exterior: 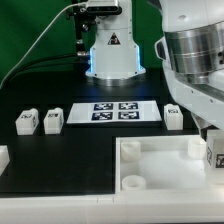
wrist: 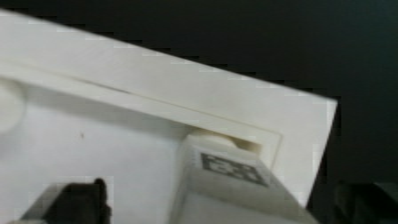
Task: Assemble one leg
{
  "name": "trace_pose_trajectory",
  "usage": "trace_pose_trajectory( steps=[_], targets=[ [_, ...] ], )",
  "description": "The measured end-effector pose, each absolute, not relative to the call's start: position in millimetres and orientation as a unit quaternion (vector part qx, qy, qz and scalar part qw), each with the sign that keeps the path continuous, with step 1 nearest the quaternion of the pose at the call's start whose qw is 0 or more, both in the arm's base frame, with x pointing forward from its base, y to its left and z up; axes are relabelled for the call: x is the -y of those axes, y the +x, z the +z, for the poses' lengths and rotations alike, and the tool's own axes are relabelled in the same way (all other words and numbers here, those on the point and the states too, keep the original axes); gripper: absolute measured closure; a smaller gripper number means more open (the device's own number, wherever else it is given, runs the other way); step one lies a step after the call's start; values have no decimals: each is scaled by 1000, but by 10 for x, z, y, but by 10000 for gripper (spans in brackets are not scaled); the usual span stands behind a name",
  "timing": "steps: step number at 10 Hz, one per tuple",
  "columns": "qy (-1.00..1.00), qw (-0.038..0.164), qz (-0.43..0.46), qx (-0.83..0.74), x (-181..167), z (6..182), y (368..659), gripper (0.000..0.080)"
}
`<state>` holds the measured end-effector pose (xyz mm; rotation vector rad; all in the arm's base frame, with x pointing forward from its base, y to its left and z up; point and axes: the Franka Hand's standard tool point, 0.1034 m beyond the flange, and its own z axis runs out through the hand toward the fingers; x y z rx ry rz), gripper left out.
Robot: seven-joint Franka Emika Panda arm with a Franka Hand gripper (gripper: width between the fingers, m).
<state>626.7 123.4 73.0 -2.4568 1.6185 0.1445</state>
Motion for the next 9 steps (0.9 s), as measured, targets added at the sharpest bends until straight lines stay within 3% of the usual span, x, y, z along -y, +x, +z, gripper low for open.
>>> trace_pose_trajectory(
  steps=[4, 6, 9],
  targets=[
    [-934, 95, 24, -344, -1221, 732, 6268, 150],
    [-984, 66, 4, -167, -1215, 766, 6302, 150],
    [-998, 54, -1, -42, -1240, 763, 6291, 150]
  ],
)
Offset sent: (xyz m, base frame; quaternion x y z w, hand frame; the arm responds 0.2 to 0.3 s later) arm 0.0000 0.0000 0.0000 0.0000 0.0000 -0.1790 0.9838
